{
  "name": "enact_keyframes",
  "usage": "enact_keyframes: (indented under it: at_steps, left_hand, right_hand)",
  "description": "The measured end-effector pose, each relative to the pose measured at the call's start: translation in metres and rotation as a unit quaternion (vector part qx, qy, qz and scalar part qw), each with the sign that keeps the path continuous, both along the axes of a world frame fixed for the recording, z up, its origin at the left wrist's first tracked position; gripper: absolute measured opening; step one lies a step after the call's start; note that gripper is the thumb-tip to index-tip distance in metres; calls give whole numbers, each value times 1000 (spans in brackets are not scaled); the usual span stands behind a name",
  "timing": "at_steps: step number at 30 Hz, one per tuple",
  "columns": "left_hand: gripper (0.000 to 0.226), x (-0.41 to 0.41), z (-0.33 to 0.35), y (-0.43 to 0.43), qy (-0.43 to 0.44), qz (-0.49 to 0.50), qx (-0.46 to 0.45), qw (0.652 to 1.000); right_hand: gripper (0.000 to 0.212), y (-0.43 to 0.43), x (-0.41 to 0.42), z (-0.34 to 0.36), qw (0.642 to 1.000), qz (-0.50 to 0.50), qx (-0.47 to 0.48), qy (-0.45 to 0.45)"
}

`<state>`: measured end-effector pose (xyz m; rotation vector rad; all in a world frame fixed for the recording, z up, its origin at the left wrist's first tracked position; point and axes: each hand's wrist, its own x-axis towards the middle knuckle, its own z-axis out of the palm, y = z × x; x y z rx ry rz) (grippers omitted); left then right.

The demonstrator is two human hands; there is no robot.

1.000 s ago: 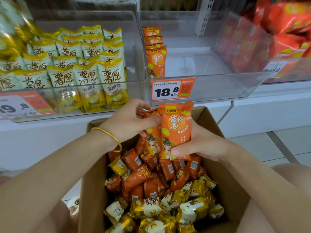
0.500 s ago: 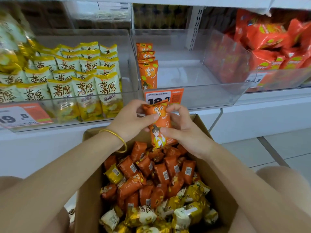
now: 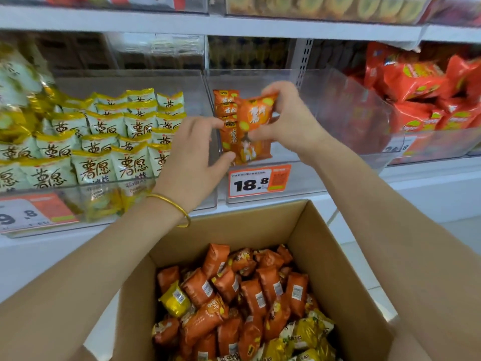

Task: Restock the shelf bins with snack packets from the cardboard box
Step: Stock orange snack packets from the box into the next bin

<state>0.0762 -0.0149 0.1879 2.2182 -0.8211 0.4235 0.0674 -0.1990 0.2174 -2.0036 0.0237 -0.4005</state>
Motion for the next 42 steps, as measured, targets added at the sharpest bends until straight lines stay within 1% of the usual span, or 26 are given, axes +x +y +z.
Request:
enact_keyframes:
  at_steps: [2,5,7,9,11,13,14,16,18,19,20,21,22,23,24,25,27,29,30,33,34,35,36,38,40,42]
  left_hand:
    - [49,2,-4,-1,10,-5,4,1000]
    - [49,3,-5,-3,17,4,-8,1000]
    - [49,3,-5,-3,15,0,-7,1000]
    - [49,1,-5,-2,14,-5,-4,1000]
    - [48,-1,-6,0,4,-6,3,1000]
    - [45,-4,-8,4,-26,1,7,1000]
    - [43,-8,-9,7,-49,4,5,999]
    - [35,-19,-8,14,-84,3,-4,996]
    - [28,-34,-11,21,-78,-21,-4,997]
    - [25,-43,-16,25,-58,-42,5,997]
    - [22,-52,-23,28,-29,-63,19,997]
    - [20,-61,-32,30,7,-80,37,996]
    - [18,-68,-41,32,44,-94,60,993]
    - [17,-75,-51,34,73,-104,88,988]
    - [17,-81,-60,35,91,-110,117,983]
    - [16,-83,-67,36,102,-114,143,978]
    - [15,-85,-76,37,129,-113,177,969]
    - [15,-85,-79,39,150,-108,194,964]
    - [15,-84,-79,39,154,-106,203,961]
    - [14,-83,-81,43,161,-105,223,956]
    - [14,-83,-82,43,161,-107,225,955]
    - [14,-83,-83,43,160,-112,227,954]
    - [14,-83,-83,43,160,-119,232,952]
    - [14,-82,-85,42,162,-128,244,947]
    - [14,-81,-86,40,161,-129,253,945]
    - [13,-80,-86,38,161,-131,255,944]
  right_hand:
    - [69,8,9,-11,994,10,-86,67]
    - [65,18,22,-25,974,2,-197,108]
    - [65,22,29,-29,964,-4,-232,130]
    - [67,22,31,-27,955,2,-247,164]
    - [68,21,25,-21,950,11,-248,188]
    - [65,18,11,-9,958,6,-223,182]
    - [62,18,0,-3,964,-7,-216,154]
    - [52,19,-32,6,977,-53,-198,57]
    - [36,25,-74,3,987,-84,-133,-40]
    - [29,27,-92,-7,990,-78,-105,-54]
    - [24,28,-107,-23,993,-60,-96,-32]
    - [19,27,-116,-43,993,-33,-111,30]
    - [14,26,-120,-67,983,-1,-139,117]
    - [10,23,-120,-92,964,25,-167,203]
    - [8,19,-118,-120,944,43,-185,271]
    - [7,16,-114,-148,926,52,-197,317]
    - [10,12,-109,-198,900,53,-231,367]
    - [24,13,-109,-238,870,67,-281,400]
    - [33,14,-111,-254,844,88,-318,423]
    - [54,21,-126,-287,740,149,-423,502]
    - [56,23,-132,-294,715,155,-454,508]
    - [56,25,-136,-299,700,151,-485,502]
    - [55,26,-138,-301,692,143,-509,493]
    - [55,27,-139,-303,688,126,-529,481]
    - [57,27,-138,-296,702,107,-509,487]
    - [59,28,-134,-281,727,107,-467,492]
